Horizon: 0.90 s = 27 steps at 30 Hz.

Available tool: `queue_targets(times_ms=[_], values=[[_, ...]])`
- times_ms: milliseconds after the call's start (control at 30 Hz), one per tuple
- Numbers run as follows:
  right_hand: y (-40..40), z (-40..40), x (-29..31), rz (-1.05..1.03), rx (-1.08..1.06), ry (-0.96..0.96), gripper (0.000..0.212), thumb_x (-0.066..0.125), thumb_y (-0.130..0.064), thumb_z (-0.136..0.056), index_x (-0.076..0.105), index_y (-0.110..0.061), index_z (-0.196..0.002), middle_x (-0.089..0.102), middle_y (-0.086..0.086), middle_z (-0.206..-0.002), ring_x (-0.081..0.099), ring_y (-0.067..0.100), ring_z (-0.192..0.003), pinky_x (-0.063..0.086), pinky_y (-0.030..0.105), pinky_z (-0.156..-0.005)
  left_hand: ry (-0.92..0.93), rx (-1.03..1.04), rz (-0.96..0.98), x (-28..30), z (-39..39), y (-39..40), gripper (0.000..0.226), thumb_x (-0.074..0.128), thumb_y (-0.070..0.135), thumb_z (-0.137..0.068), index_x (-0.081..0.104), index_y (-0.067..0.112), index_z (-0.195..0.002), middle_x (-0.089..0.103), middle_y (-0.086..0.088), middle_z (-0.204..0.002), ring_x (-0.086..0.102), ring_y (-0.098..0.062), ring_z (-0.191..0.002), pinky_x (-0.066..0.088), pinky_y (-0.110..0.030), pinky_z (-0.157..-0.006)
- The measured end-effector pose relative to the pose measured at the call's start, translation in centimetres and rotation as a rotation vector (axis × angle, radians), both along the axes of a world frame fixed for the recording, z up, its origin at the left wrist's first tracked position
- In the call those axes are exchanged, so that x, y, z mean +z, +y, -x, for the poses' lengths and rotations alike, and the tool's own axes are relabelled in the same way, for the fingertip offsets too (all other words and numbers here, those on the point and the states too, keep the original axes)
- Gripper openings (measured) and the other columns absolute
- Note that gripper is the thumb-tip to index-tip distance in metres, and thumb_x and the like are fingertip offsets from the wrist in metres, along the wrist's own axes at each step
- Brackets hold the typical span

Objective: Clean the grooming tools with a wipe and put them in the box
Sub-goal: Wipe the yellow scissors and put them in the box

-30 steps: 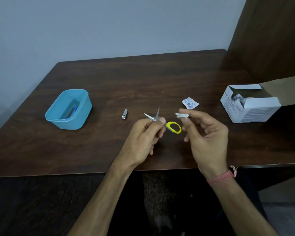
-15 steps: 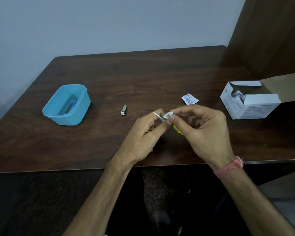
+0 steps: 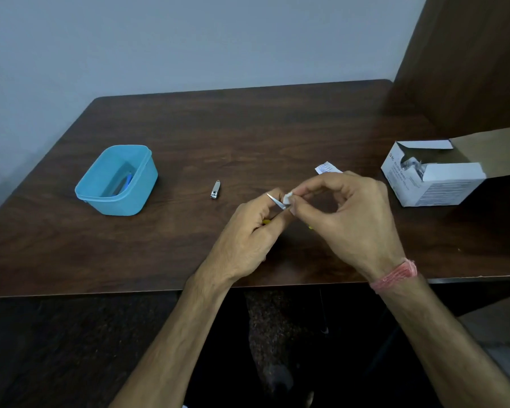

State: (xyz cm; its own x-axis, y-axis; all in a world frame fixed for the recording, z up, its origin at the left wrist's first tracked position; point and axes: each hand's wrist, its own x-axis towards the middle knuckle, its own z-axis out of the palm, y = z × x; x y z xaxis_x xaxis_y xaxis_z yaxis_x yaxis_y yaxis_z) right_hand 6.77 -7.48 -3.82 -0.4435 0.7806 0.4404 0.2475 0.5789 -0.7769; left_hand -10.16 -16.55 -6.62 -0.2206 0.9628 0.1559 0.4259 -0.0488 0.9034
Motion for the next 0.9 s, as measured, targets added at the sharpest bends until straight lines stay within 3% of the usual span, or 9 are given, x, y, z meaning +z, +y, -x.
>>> queue_targets(times_ms=[167,300,433,500,600,667,767,833,900], values=[[0.4,-0.3,-0.4,-0.051,-0.087,0.013,0.011,0.088,-0.02,-0.09,0.084,-0.03,-0.091,0.078,-0.022,-0.085,0.072,0.002,-0.09,0.058,0.031,-0.083,-0.006,-0.007,0.011,0.0,0.0,0.1,0.022,0.06,0.035,-0.116,0.068,0.023,-0.099,0.042,-0.002,-0.057,0.042,-0.025,-0.048,0.042,-0.039,-0.044],[1.3,-0.9,-0.9,0.072,-0.144,0.075,0.01,0.086,-0.022,-0.094,0.08,-0.029,-0.089,0.078,-0.013,-0.08,0.057,0.001,-0.061,0.045,0.02,-0.065,-0.029,-0.017,0.007,-0.1,0.1,0.1,0.03,0.06,0.038,-0.115,0.058,0.03,-0.086,0.037,-0.007,-0.059,0.038,-0.027,-0.049,0.043,-0.037,-0.044],[1.8,-0.7,-1.1,0.453,0.11,0.14,0.005,0.085,-0.013,-0.097,0.081,-0.015,-0.098,0.082,-0.004,-0.087,0.066,-0.002,-0.063,0.049,0.012,-0.061,-0.079,-0.066,0.018,-0.3,0.2,0.2,0.026,0.059,0.039,-0.115,0.063,0.025,-0.093,0.037,-0.005,-0.062,0.035,-0.024,-0.052,0.044,-0.042,-0.045],[2.0,-0.7,-1.0,0.574,0.186,0.193,0.01,0.081,-0.007,-0.098,0.081,-0.005,-0.108,0.082,0.003,-0.091,0.066,-0.002,-0.06,0.046,0.009,-0.055,-0.086,-0.082,0.028,-0.4,0.4,0.2,0.028,0.059,0.043,-0.113,0.065,0.021,-0.097,0.039,-0.017,-0.067,0.036,-0.025,-0.054,0.045,-0.046,-0.045],[2.6,-0.7,-1.0,0.619,0.261,0.141,0.016,0.081,-0.012,-0.098,0.084,-0.011,-0.113,0.083,0.012,-0.096,0.06,0.001,-0.062,0.038,0.014,-0.052,-0.081,-0.092,0.031,-0.5,0.5,0.3,0.031,0.06,0.045,-0.112,0.069,0.018,-0.1,0.049,-0.031,-0.08,0.04,-0.024,-0.057,0.045,-0.044,-0.045],[3.1,-0.9,-1.0,0.628,0.304,0.117,0.016,0.081,-0.017,-0.096,0.086,-0.015,-0.112,0.083,0.012,-0.099,0.053,0.01,-0.067,0.031,0.023,-0.053,-0.101,-0.094,0.032,-0.6,0.6,0.3,0.028,0.062,0.044,-0.111,0.073,0.02,-0.101,0.058,-0.029,-0.086,0.042,-0.018,-0.058,0.045,-0.039,-0.046],[3.6,-1.3,-1.1,0.649,0.351,0.127,0.019,0.078,-0.016,-0.098,0.085,-0.012,-0.116,0.081,0.005,-0.097,0.055,0.004,-0.069,0.033,0.02,-0.054,-0.122,-0.092,0.039,-0.7,0.8,0.4,0.031,0.066,0.046,-0.108,0.075,0.018,-0.101,0.064,-0.028,-0.09,0.042,-0.018,-0.057,0.043,-0.042,-0.048],[3.6,-1.4,-1.2,0.683,0.385,0.129,0.022,0.077,-0.019,-0.098,0.084,-0.012,-0.118,0.08,0.004,-0.096,0.057,0.004,-0.071,0.036,0.018,-0.054,-0.141,-0.09,0.036,-0.7,0.8,0.4,0.032,0.068,0.046,-0.107,0.076,0.016,-0.1,0.062,-0.03,-0.087,0.041,-0.016,-0.055,0.042,-0.041,-0.048],[3.5,-1.6,-1.4,0.695,0.418,0.106,0.025,0.076,-0.024,-0.097,0.084,-0.014,-0.118,0.081,0.01,-0.096,0.06,0.012,-0.078,0.037,0.018,-0.055,-0.141,-0.085,0.039,-0.7,0.9,0.4,0.032,0.069,0.046,-0.106,0.078,0.017,-0.097,0.061,-0.018,-0.073,0.041,-0.016,-0.053,0.042,-0.038,-0.049]])
